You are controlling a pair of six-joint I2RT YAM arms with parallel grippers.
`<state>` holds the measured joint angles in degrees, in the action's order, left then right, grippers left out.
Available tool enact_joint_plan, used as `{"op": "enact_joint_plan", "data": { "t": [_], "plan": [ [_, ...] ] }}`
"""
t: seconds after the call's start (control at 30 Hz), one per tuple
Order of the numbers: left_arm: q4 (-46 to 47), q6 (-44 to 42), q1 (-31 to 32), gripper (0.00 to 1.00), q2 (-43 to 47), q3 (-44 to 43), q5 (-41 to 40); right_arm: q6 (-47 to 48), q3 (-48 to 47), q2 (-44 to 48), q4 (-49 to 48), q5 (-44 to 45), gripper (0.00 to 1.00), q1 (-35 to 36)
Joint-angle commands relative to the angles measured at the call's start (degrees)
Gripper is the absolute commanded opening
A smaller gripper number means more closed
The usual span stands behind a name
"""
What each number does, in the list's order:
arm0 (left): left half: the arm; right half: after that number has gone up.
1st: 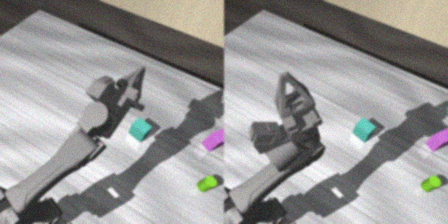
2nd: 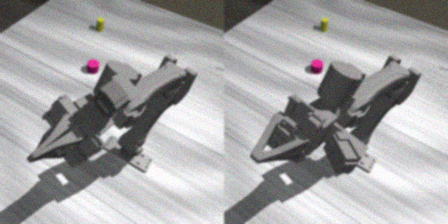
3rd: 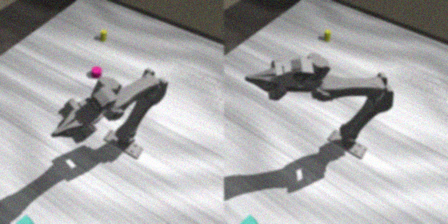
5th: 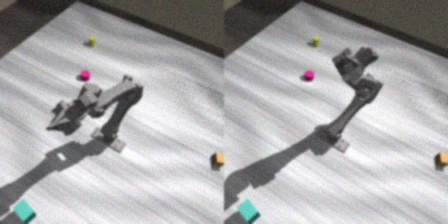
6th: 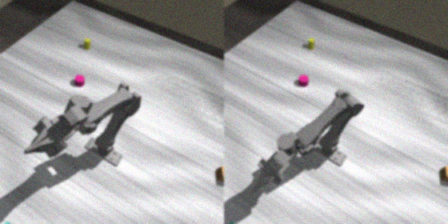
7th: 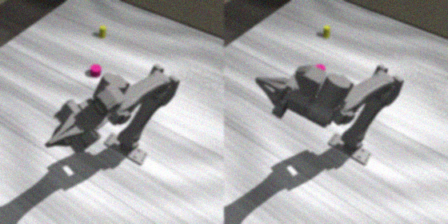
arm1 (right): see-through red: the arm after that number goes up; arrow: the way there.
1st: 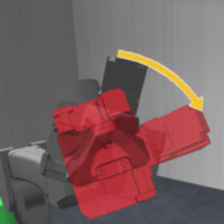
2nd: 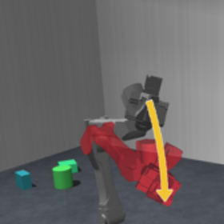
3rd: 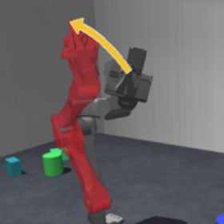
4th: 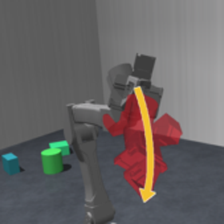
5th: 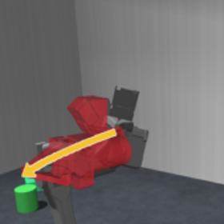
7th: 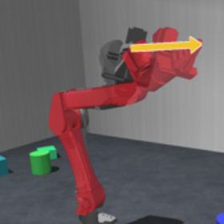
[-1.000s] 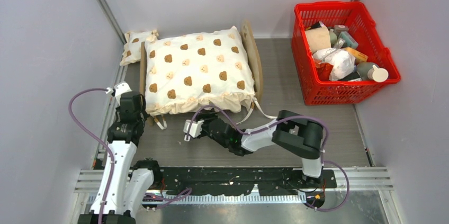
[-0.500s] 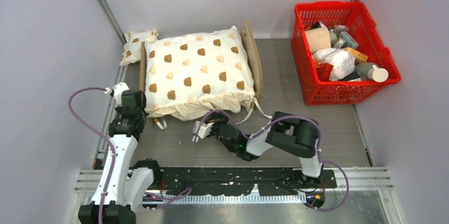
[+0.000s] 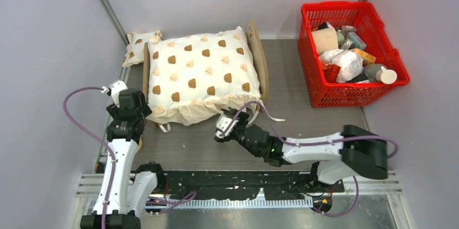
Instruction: Set up the pet bed
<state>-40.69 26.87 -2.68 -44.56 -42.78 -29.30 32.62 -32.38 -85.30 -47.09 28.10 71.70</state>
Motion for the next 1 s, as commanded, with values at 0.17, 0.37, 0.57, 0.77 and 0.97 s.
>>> {"op": "enact_joint_plan", "data": {
  "t": [0.17,0.37,0.57,0.77,0.97],
  "plan": [
    [8.33,-9.48,-0.46,0.68,-14.59,-16.66,10.4,-32.18,-8.91,22.58,43.81,1.03,0.78,-5.76],
    [5.46,-13.58,-0.52,0.69,-24.98,-24.53,14.41,-35.93,-10.31,26.4,51.51,5.28,0.76,-17.39],
    [4.55,-13.62,-0.55,0.47,-31.76,-25.32,14.26,-35.58,-10.42,25.21,50.06,5.39,0.73,-26.97],
    [5.25,-8.91,-0.44,0.02,-27.44,-19.7,23.38,-31.3,-9.6,19.0,38.06,-3.18,0.61,-37.3],
    [8.96,1.16,0.56,0.0,-12.88,-7.33,28.88,-29.72,-14.34,11.48,32.71,-10.1,0.5,-46.35]
  ]
}}
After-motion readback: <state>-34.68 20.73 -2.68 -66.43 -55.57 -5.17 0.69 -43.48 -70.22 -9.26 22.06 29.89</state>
